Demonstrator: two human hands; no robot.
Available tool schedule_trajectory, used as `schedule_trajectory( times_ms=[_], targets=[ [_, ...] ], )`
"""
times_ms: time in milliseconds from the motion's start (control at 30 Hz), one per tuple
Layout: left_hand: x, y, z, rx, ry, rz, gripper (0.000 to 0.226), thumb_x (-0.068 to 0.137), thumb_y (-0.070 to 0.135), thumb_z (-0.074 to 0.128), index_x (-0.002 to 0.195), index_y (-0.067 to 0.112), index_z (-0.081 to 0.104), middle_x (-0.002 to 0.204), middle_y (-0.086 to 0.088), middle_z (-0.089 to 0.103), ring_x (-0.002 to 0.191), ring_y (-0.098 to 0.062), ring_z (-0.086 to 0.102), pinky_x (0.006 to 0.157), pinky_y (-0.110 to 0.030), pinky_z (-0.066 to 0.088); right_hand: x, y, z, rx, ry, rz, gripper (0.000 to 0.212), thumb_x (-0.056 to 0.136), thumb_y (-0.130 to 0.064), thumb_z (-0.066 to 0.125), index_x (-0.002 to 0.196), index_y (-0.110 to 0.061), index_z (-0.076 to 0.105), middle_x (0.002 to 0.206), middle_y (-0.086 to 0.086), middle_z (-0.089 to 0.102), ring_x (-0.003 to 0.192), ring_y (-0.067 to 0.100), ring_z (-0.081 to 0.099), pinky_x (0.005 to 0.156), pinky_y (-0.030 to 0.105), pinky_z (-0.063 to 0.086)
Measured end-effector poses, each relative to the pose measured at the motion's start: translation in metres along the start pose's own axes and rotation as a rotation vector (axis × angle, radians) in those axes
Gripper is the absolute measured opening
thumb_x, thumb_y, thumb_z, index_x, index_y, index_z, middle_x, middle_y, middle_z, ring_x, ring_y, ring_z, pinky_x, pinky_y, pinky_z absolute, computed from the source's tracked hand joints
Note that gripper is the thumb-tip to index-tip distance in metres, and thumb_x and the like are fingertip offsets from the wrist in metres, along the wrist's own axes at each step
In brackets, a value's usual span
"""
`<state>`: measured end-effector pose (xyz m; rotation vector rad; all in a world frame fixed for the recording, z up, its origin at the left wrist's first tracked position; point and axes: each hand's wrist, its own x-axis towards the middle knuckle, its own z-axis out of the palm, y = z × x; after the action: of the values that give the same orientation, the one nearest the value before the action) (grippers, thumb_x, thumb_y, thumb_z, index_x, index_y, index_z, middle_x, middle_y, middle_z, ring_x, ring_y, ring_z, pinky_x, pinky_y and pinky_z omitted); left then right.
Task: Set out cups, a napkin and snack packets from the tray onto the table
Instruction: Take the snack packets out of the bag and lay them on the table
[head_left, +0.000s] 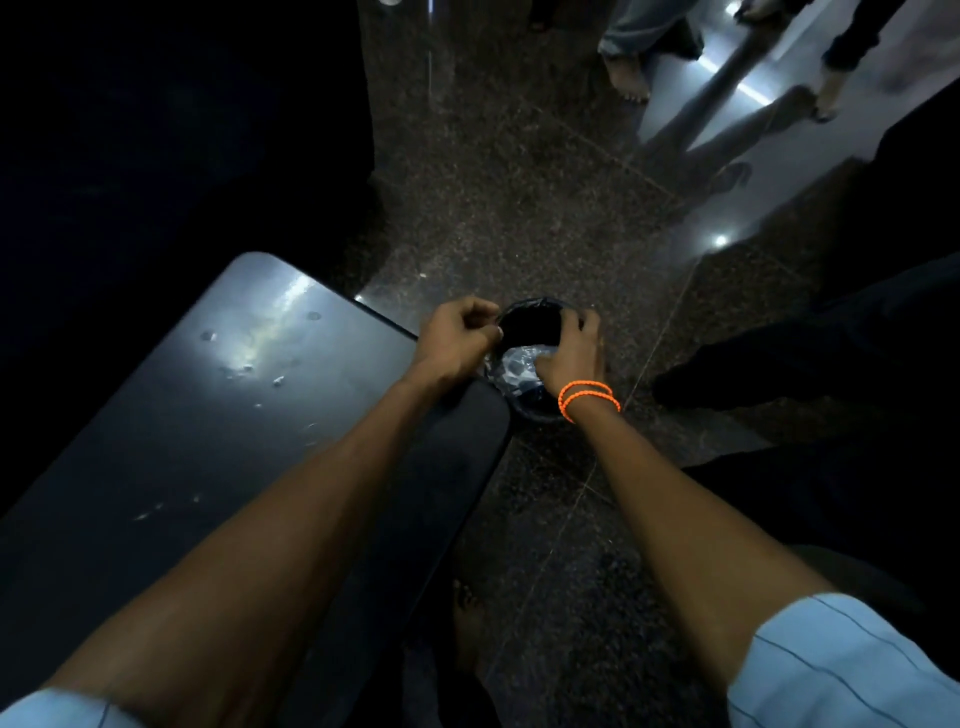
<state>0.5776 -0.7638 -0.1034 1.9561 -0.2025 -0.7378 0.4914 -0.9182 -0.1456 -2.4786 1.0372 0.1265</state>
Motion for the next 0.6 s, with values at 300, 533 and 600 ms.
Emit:
schedule_trajectory(
  times_ms=[300, 533, 600],
  targets=[
    [-0.081, -0.015, -0.123, -0.227, 0.298, -0.043, 0.025, 0.088, 0.003, 0.07, 0.112, 0.009, 0.076, 0.106, -0.014, 0.079, 0.101, -0.028, 0.075, 0.095, -0.044, 0.06, -0.083, -0.177, 0.005, 0.161, -0.07, -0.386, 0.068, 0.081, -0.009, 0.075, 0.143, -0.001, 0.05, 0.151, 0.027, 0.037, 0.132, 0.042, 0.049, 0.11, 0.039, 0.041],
    [-0.212, -0.085, -0.267, -0.403, 0.564, -0.093, 0.025, 0.089, 0.007, 0.068, 0.113, 0.012, 0.076, 0.106, -0.005, 0.078, 0.1, -0.019, 0.072, 0.095, -0.041, 0.06, -0.217, -0.321, 0.054, 0.202, -0.198, -0.644, 0.066, 0.083, -0.015, 0.076, 0.144, -0.004, 0.05, 0.144, 0.02, 0.045, 0.124, 0.037, 0.055, 0.104, 0.041, 0.045],
    [-0.255, -0.119, -0.302, -0.434, 0.654, -0.107, 0.023, 0.091, 0.009, 0.068, 0.112, 0.016, 0.076, 0.102, 0.001, 0.076, 0.099, -0.014, 0.072, 0.094, -0.04, 0.061, -0.265, -0.355, 0.076, 0.217, -0.277, -0.706, 0.066, 0.085, -0.019, 0.076, 0.144, -0.008, 0.049, 0.145, 0.016, 0.045, 0.12, 0.035, 0.058, 0.101, 0.043, 0.051]
  ],
)
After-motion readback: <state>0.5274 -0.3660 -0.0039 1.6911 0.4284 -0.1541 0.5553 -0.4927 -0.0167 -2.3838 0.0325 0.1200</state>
